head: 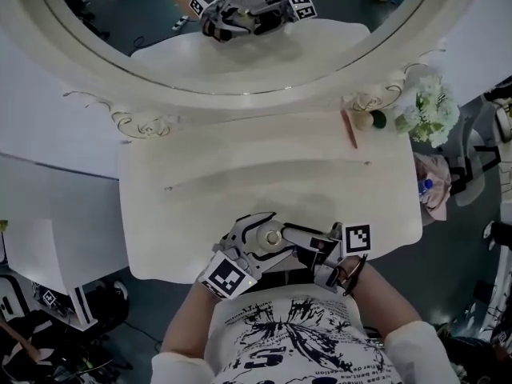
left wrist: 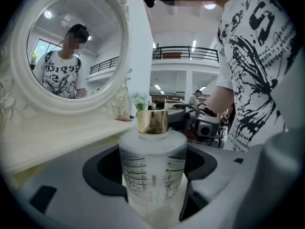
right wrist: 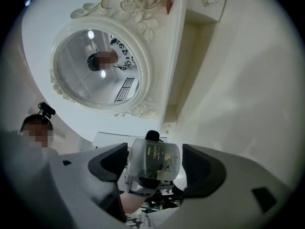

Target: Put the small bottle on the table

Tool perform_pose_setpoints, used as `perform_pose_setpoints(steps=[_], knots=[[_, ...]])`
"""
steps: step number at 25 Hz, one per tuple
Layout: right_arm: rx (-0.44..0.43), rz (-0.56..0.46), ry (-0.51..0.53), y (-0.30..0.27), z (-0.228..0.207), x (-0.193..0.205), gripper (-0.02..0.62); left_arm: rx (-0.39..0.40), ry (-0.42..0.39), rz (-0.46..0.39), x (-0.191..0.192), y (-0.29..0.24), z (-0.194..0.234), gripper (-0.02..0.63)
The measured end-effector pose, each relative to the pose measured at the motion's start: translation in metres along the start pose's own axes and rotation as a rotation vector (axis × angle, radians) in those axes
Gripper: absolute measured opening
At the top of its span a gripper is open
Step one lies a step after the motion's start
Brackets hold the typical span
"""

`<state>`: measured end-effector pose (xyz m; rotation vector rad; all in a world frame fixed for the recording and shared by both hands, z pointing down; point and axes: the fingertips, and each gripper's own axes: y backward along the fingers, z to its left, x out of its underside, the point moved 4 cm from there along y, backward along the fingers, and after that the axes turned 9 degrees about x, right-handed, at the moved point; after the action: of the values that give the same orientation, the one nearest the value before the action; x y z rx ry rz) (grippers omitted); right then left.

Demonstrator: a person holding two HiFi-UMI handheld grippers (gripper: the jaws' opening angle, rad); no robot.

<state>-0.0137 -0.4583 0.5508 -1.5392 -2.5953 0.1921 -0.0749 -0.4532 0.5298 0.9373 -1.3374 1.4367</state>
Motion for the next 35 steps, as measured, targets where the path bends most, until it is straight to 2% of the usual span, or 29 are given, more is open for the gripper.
perform_pose_setpoints(steps=[3, 8, 13, 14, 15, 16, 25, 30, 35], knots=[[0.073, 0.005, 0.029, 0.003, -0.013, -0.005, 0.365, 0.005, 0.010, 0.018, 0.015, -0.009, 0.003, 0.351], [0.155, 0.004, -0.011, 0.007, -0.039, -0.007, 0.356, 0.007, 0.013, 0.068, 0.041, -0.023, 0.009, 0.351], [0.143, 0.004, -0.008, 0.003, -0.044, -0.009, 0.236, 0.014, -0.003, 0.152, 0.061, -0.030, 0.011, 0.350], [0.155, 0.007, -0.008, 0.003, -0.046, -0.009, 0.217, 0.016, -0.010, 0.170, 0.064, -0.031, 0.011, 0.350], [0.173, 0.010, -0.011, 0.003, -0.049, -0.008, 0.162, 0.017, -0.018, 0.186, 0.067, -0.032, 0.011, 0.350], [0.194, 0.012, -0.017, 0.003, -0.051, -0.007, 0.141, 0.017, -0.025, 0.196, 0.068, -0.033, 0.011, 0.350], [0.252, -0.007, -0.043, 0.004, -0.055, -0.008, 0.135, -0.005, -0.039, 0.173, 0.069, -0.033, 0.016, 0.351], [0.226, -0.016, -0.011, -0.002, -0.048, -0.009, 0.135, -0.018, -0.024, 0.163, 0.071, -0.031, 0.016, 0.351], [0.298, 0.000, -0.010, -0.004, -0.053, -0.002, 0.130, -0.025, -0.029, 0.209, 0.077, -0.026, 0.013, 0.351]])
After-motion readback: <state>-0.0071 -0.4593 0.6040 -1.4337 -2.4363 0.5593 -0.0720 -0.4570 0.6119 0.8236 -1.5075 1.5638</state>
